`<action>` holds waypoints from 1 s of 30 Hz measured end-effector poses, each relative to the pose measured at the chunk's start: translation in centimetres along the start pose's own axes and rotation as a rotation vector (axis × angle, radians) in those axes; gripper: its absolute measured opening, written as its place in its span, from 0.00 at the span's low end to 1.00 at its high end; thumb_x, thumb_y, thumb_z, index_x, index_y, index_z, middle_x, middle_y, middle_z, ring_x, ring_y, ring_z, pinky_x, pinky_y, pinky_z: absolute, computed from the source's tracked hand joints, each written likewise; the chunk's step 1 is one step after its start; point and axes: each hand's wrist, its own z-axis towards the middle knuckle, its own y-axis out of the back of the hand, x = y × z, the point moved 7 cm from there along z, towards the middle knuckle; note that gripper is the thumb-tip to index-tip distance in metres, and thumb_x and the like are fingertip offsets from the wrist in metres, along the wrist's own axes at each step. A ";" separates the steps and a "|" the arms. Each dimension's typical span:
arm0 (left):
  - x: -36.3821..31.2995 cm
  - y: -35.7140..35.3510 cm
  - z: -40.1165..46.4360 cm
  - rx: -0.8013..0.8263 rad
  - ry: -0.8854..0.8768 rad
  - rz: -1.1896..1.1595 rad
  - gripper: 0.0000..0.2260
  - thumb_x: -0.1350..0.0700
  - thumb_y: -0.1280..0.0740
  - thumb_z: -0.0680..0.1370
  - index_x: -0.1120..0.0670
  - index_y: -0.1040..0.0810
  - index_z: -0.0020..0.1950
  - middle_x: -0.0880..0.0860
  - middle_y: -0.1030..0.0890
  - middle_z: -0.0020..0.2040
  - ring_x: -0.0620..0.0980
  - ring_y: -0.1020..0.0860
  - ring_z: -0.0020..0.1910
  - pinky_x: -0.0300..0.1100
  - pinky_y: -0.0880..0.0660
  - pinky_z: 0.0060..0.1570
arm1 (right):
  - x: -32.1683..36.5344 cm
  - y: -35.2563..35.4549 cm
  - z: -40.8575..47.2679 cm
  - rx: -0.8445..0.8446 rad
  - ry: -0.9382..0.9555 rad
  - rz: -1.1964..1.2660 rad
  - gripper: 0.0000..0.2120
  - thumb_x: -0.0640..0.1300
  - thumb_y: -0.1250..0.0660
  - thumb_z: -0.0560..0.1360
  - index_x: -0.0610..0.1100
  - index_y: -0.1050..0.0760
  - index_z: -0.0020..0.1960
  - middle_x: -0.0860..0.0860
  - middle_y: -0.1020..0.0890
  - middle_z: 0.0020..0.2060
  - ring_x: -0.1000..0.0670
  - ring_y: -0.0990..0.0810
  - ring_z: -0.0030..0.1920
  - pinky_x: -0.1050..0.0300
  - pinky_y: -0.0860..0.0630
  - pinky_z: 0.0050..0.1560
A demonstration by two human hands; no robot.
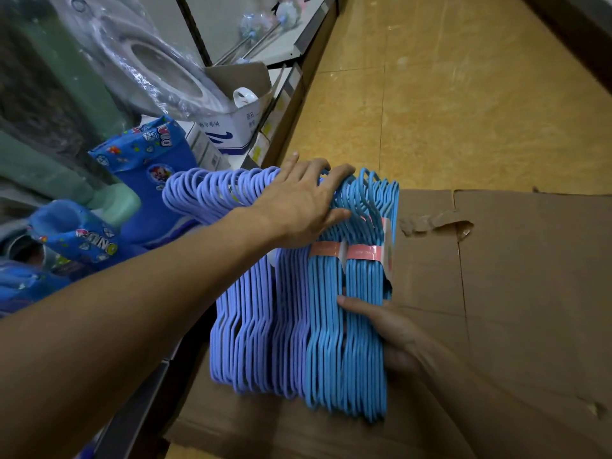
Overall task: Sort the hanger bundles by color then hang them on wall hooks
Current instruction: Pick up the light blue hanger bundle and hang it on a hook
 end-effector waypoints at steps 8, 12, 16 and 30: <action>-1.4 0.8 0.9 0.014 -0.023 -0.043 0.29 0.40 0.46 0.82 0.49 0.49 0.79 0.58 0.37 0.74 0.57 0.41 0.76 0.53 0.57 0.78 | 1.7 0.6 -1.2 -0.021 0.002 -0.042 0.18 0.38 0.26 0.71 0.37 0.22 0.60 0.38 0.15 0.52 0.36 0.15 0.53 0.36 0.19 0.53; -2.7 1.4 1.6 -0.006 -0.018 -0.062 0.29 0.40 0.47 0.82 0.50 0.48 0.80 0.58 0.34 0.73 0.56 0.39 0.75 0.53 0.55 0.78 | 3.7 2.4 -2.8 -0.032 0.000 -0.128 0.17 0.39 0.26 0.71 0.38 0.21 0.58 0.39 0.14 0.50 0.39 0.14 0.47 0.42 0.17 0.44; -4.9 2.7 2.7 -0.032 -0.061 -0.090 0.30 0.39 0.46 0.82 0.51 0.46 0.80 0.56 0.33 0.74 0.55 0.36 0.73 0.50 0.47 0.75 | 5.7 5.5 -4.8 -0.042 -0.024 -0.179 0.14 0.43 0.28 0.74 0.37 0.20 0.56 0.40 0.14 0.46 0.43 0.13 0.41 0.49 0.16 0.38; -13.8 2.7 6.2 -0.087 -0.263 -0.223 0.27 0.43 0.44 0.83 0.51 0.43 0.80 0.55 0.32 0.74 0.58 0.30 0.68 0.52 0.31 0.64 | 8.3 15.0 -8.5 -0.119 -0.078 -0.288 0.25 0.49 0.22 0.64 0.39 0.19 0.57 0.40 0.14 0.51 0.42 0.13 0.45 0.49 0.16 0.43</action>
